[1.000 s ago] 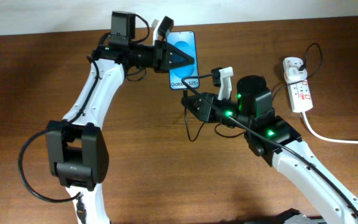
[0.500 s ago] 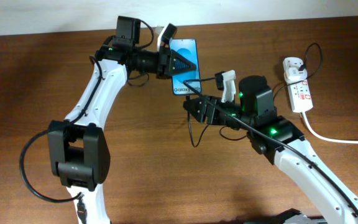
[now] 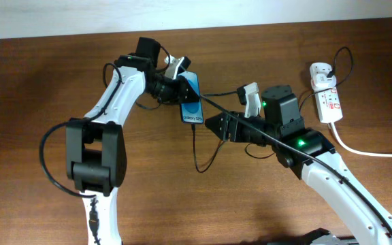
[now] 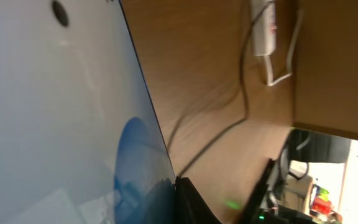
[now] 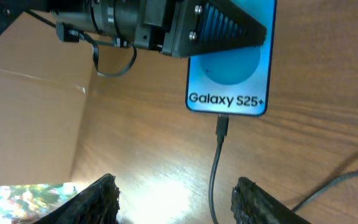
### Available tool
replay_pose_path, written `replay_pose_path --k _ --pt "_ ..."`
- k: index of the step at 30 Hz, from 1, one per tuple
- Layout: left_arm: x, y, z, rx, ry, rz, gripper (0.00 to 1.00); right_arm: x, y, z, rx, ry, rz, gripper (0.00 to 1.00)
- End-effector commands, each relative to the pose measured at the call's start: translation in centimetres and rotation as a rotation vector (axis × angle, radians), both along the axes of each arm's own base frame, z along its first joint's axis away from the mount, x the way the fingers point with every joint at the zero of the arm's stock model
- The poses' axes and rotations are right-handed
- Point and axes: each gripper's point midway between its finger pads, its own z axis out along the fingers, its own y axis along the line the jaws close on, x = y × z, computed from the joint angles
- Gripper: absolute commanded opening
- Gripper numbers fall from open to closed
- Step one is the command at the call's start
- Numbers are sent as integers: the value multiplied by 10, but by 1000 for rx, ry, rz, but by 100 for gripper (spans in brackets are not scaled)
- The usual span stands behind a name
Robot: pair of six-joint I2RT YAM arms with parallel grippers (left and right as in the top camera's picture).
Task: Plug charger to phone and switch on socket
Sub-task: 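Lower the phone onto the table with the left gripper and release it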
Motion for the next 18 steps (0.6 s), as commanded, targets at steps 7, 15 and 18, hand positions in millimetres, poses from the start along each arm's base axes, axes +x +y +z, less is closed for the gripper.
replay_pose_path --k 7,15,18 --pt "-1 14 -68 130 74 -4 0 -2 -10 -11 -71 23 -15 66" --pt "-3 17 -73 152 79 -2 0 -2 -11 -13 -82 31 -22 66" --pt "-6 23 -83 202 91 2 0 -2 -11 -13 -82 32 -22 66"
